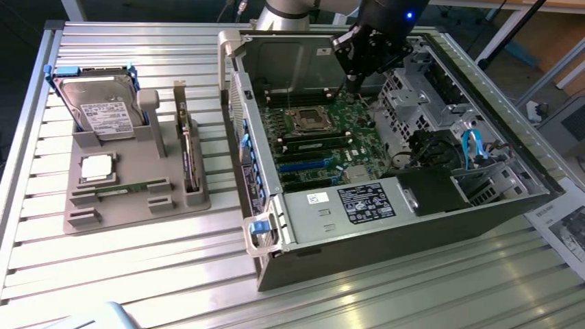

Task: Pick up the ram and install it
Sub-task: 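Press down the ram until it locks into place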

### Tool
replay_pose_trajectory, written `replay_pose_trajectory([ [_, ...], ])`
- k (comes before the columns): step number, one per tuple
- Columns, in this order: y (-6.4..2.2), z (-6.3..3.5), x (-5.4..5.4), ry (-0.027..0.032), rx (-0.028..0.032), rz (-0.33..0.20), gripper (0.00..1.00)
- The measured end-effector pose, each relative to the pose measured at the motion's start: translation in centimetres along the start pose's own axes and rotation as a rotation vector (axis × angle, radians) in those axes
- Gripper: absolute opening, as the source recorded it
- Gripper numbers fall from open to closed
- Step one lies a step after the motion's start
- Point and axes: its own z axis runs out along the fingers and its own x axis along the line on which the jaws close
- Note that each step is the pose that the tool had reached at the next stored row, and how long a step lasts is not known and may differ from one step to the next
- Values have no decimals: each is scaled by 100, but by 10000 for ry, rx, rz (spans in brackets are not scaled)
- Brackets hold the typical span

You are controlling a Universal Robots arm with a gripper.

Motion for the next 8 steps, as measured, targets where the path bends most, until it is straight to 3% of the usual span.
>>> replay_pose_trajectory([
  [8, 15, 3, 14, 11, 1, -12, 10],
])
